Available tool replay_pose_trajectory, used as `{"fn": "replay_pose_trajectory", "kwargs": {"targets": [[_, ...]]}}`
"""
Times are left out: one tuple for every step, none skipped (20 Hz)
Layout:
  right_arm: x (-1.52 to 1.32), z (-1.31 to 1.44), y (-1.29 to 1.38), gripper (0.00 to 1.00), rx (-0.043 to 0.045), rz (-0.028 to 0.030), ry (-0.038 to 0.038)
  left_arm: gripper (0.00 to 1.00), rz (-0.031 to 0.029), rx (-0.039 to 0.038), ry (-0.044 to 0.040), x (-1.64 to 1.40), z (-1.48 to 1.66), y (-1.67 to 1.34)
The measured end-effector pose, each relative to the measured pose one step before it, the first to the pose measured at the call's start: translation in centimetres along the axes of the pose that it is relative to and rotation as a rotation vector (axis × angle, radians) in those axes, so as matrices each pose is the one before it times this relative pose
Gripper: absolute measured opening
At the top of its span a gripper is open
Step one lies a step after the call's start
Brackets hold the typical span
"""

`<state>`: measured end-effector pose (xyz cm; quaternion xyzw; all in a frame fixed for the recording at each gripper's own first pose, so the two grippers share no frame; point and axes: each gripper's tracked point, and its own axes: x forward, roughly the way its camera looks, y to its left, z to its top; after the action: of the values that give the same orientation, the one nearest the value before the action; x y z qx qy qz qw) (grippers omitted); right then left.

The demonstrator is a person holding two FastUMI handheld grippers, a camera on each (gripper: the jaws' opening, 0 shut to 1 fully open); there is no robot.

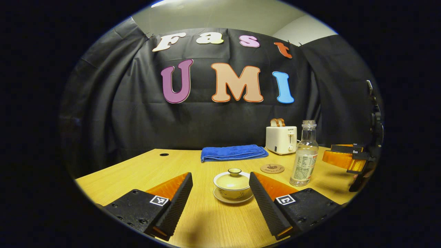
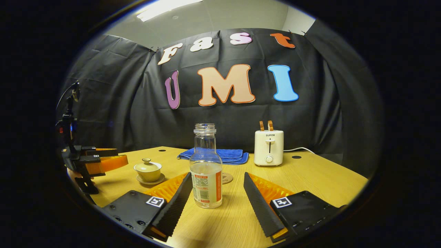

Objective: Open the teacup lid with one hand, grasp the water bottle and pour water into the teacup with the other hand; after pouring, place the water bottle on the coaster and then close the teacup lid.

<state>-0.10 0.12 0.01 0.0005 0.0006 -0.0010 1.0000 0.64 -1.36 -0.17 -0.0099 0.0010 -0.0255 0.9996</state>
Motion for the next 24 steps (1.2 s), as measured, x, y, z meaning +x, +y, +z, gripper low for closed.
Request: {"fn": "replay_pose_trajectory", "kwargs": {"targets": [[-0.019,-0.079,0.033,0.93,-0.00004,0.00040,-0.00040,0.96,-0.00283,-0.00064,-0.00030,0.170,0.001,-0.104],[0.008,0.112,0.013,0.96,0.00036,0.00156,0.00076,0.96,-0.00293,0.00008,0.00079,0.203,0.090,-0.062],[0.032,-0.103,0.065,0.97,0.00006,0.00294,0.00048,0.96,-0.00297,-0.00015,-0.00004,0.137,-0.046,-0.102],[-0.012,0.031,-0.007,0.97,0.00014,0.00286,0.00045,0.96,-0.00714,-0.00003,-0.00009,0.206,0.031,-0.162],[0.012,0.068,-0.008,0.97,0.00000,0.00159,0.00010,0.97,-0.00715,0.00075,0.00093,0.240,-0.082,-0.191],[-0.002,0.058,-0.041,0.95,0.00018,0.00136,-0.00090,0.96,-0.00488,-0.00047,0.00118,0.391,-0.008,-0.127],[-0.027,-0.139,0.037,0.93,-0.00030,0.00036,0.00077,0.96,-0.00377,0.00079,0.00397,0.403,-0.081,-0.116],[0.008,0.052,0.010,0.96,0.00004,0.00043,-0.00049,0.96,-0.00491,0.00064,0.00669,0.428,-0.101,-0.173],[-0.033,-0.020,0.016,0.96,0.00007,0.00087,-0.00021,0.96,-0.00574,0.00038,0.00843,0.494,-0.141,-0.165],[0.001,-0.014,-0.005,0.96,-0.00003,0.00188,0.00028,0.96,-0.00432,0.00035,0.01218,0.485,-0.189,-0.132],[0.032,0.000,0.064,0.96,0.00009,0.00242,0.00008,0.96,-0.00299,0.00285,0.01636,0.482,-0.402,-0.137],[-0.015,0.081,-0.013,0.96,-0.00008,0.00213,0.00061,0.96,-0.00296,0.00205,0.01293,0.468,-0.083,-0.080],[-0.026,-0.066,-0.014,0.96,0.00013,0.00165,-0.00017,0.96,-0.00515,0.00196,0.00928,0.439,-0.149,-0.155],[0.000,0.009,-0.012,0.96,-0.00021,0.00149,0.00032,0.96,-0.00511,0.00015,0.00674,0.417,0.037,-0.129],[0.039,-0.035,0.058,0.96,0.00003,0.00198,0.00018,0.97,-0.00281,-0.00166,0.00698,0.531,-0.130,-0.012],[0.012,0.098,0.054,0.97,0.00009,0.00377,-0.00015,0.96,-0.00037,-0.00500,0.00691,0.403,-0.031,0.093],[-0.011,-0.016,0.048,0.93,0.00026,0.00645,0.00049,0.96,-0.00137,-0.00450,0.01175,0.580,-0.199,0.047],[0.025,0.038,0.070,0.96,-0.00014,0.00624,0.00085,0.95,-0.00245,-0.00446,0.01610,0.511,-0.171,-0.089],[0.047,-0.119,0.009,0.96,-0.00025,0.00389,0.00052,0.94,-0.00336,0.00041,0.02012,0.469,-0.420,-0.035],[0.045,0.077,-0.023,0.96,-0.00017,0.00262,-0.00019,0.93,-0.00802,0.00452,0.02114,0.400,-0.204,-0.182],[0.016,-0.035,0.008,0.96,-0.00019,0.00218,0.00025,0.93,-0.01169,0.00575,0.02004,0.406,-0.331,-0.247],[-0.023,0.000,0.028,0.96,-0.00007,0.00269,-0.00045,0.92,-0.01174,0.00671,0.01600,0.137,-0.210,-0.284],[-0.036,-0.039,-0.004,0.93,-0.00008,0.00256,0.00018,0.88,-0.00517,0.00760,0.01058,0.281,-0.205,-0.133],[0.041,-0.065,0.036,0.96,-0.00008,0.00238,-0.00011,0.84,-0.00039,0.00327,-0.00433,0.112,0.272,0.083]]}}
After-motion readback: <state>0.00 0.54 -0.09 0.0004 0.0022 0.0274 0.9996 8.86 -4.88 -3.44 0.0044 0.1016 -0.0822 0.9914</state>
